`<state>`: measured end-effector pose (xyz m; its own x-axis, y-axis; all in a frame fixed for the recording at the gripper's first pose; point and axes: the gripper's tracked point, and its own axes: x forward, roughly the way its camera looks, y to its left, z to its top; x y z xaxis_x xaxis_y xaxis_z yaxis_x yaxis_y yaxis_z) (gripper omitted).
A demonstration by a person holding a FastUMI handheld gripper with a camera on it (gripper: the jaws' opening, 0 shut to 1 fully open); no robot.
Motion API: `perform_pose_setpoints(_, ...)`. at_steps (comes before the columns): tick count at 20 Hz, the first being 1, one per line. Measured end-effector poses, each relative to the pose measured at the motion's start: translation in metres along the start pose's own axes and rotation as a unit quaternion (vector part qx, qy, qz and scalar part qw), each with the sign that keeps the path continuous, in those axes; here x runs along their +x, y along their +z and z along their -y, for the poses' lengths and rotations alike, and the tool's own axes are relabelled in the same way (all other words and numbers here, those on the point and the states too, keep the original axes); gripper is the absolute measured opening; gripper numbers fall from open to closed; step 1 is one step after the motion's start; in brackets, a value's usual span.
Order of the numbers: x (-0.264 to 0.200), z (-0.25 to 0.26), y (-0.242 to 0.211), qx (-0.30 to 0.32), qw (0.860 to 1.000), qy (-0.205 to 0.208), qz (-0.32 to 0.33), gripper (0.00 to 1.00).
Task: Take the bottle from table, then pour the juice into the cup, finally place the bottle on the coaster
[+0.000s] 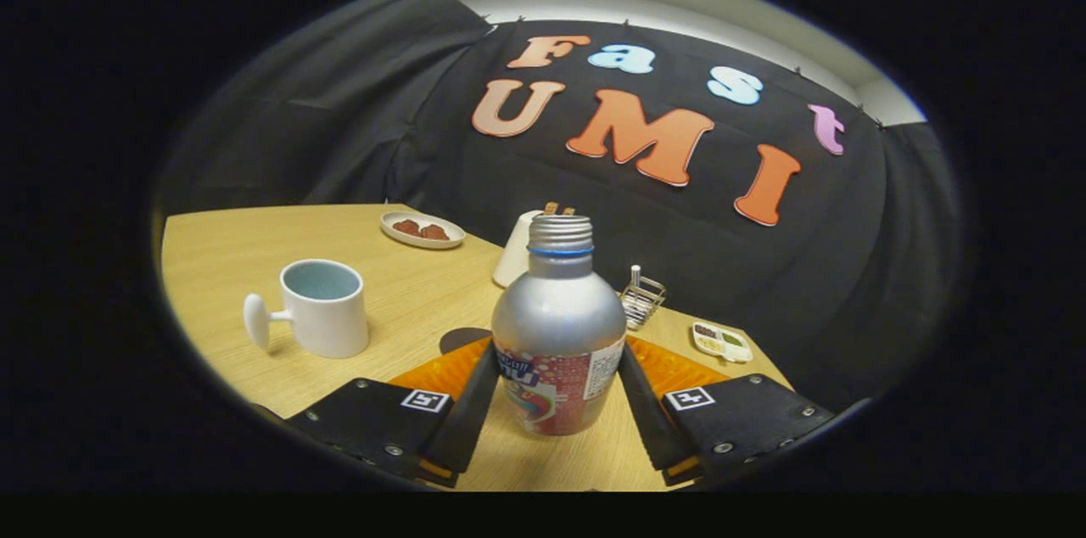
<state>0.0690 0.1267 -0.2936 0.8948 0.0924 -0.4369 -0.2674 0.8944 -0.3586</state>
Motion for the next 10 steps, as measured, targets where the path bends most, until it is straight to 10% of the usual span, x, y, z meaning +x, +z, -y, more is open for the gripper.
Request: perform_pose_setpoints(10, 0.012, -0.017, 0.021, -0.196, 0.98, -0.032, 0.019, 0.77)
